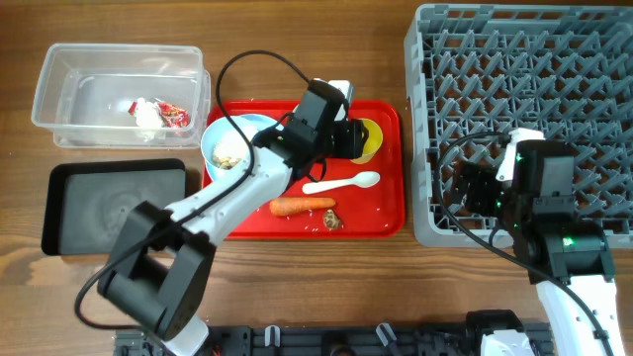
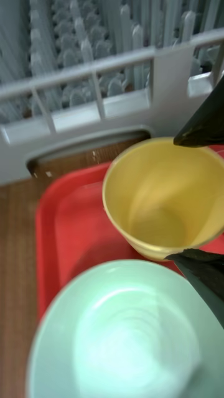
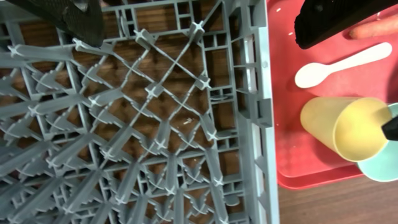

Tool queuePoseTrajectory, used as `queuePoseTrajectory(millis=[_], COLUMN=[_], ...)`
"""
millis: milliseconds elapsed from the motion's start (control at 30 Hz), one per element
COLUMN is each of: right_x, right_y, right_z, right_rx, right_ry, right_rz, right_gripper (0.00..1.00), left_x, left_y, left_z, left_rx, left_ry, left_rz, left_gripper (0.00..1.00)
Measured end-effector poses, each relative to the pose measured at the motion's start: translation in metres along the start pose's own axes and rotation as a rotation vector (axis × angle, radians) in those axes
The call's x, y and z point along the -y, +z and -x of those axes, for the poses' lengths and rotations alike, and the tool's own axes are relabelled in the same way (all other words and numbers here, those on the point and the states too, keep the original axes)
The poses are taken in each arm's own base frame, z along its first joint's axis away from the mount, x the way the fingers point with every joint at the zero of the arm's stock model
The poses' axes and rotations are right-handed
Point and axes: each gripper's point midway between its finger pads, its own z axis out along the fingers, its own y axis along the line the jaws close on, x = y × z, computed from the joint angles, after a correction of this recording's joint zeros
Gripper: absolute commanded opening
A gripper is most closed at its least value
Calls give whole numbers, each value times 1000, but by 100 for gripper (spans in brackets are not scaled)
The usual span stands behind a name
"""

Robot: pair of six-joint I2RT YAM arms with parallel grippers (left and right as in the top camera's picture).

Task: Sort waste into correct bins and load items into the dishwasher rack
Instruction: 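Grasp the yellow cup with the left gripper and lift it, then pass the yellow cup from the left gripper to the right gripper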

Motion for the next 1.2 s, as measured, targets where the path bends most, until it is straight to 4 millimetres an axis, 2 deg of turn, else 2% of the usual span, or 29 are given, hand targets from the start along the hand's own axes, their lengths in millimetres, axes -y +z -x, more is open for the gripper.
queuePoseTrajectory(millis=[133,233,367,400,433,600,767,900,1000,1100,1200], right_x=[2,2,2,2,2,2,6,9,3,-18,-70], right_y=[0,0,0,0,0,0,0,4,13,28,37], right_z=[-1,-1,-1,-1,-1,-2,-1,4,12,21,24], right_rx=[-6,-6,-5,-6,-5,-8,-2,10,19,14,-5], right_ry=[0,0,0,0,1,3,4,7,8,-18,-130], right_rz=[-8,-9,-9,-9,-9,-9,-33,-54,-32,78,370], right_gripper=[100,100,100,100,100,100,100,100,100,100,100], left_x=[-5,-8,-12,-15,-18,-27,-32,-28,-19,-17,-21], left_y=[5,5,6,9,13,21,18,3,-25,-56,-79], left_z=[-3,-7,-14,-16,-19,-28,-35,-28,-3,21,30], left_rx=[-9,-24,-48,-54,-65,-90,-124,-128,-92,-78,-124], left_ry=[-43,-61,-70,-72,-74,-87,-97,-120,-161,-241,-327], left_rz=[16,29,46,55,65,89,110,70,-41,-180,-335], left_gripper=[49,42,41,20,4,4,4,4,4,4,4])
